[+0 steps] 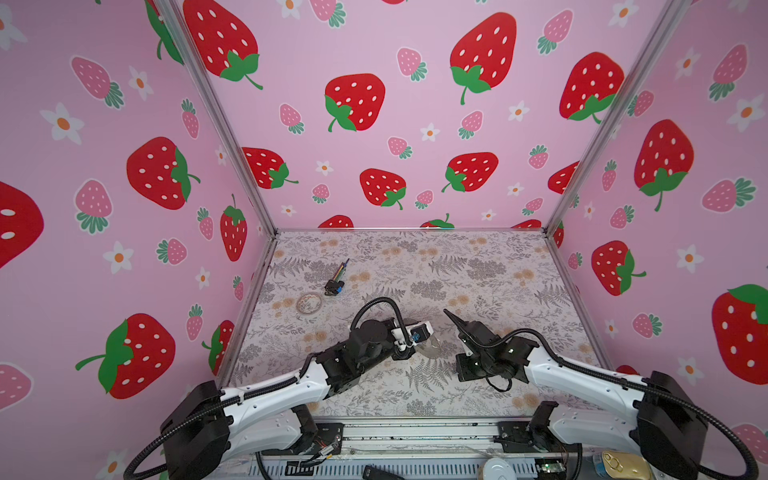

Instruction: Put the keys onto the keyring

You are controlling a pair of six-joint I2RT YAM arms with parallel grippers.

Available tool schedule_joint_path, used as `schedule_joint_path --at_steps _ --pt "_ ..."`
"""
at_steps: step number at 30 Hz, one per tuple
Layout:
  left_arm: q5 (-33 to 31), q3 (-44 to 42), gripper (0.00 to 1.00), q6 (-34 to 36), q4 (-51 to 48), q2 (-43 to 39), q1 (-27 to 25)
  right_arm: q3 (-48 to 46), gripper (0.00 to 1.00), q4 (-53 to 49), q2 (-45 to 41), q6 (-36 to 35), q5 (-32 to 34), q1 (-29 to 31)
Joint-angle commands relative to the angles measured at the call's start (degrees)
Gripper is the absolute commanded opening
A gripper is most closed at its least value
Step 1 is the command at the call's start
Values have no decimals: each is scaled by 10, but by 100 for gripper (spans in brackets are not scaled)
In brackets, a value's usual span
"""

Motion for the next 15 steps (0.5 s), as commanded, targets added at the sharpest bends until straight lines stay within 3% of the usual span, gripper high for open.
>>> schedule_joint_path --at_steps 1,9,15 --pt "6 29 0 1 5 0 1 -3 0 -16 2 -7 -2 -1" --pt "-10 27 0 19 5 -14 3 91 0 36 41 -85 70 -39" --pt "-29 17 0 40 15 -41 7 129 0 178 94 -183 127 -94"
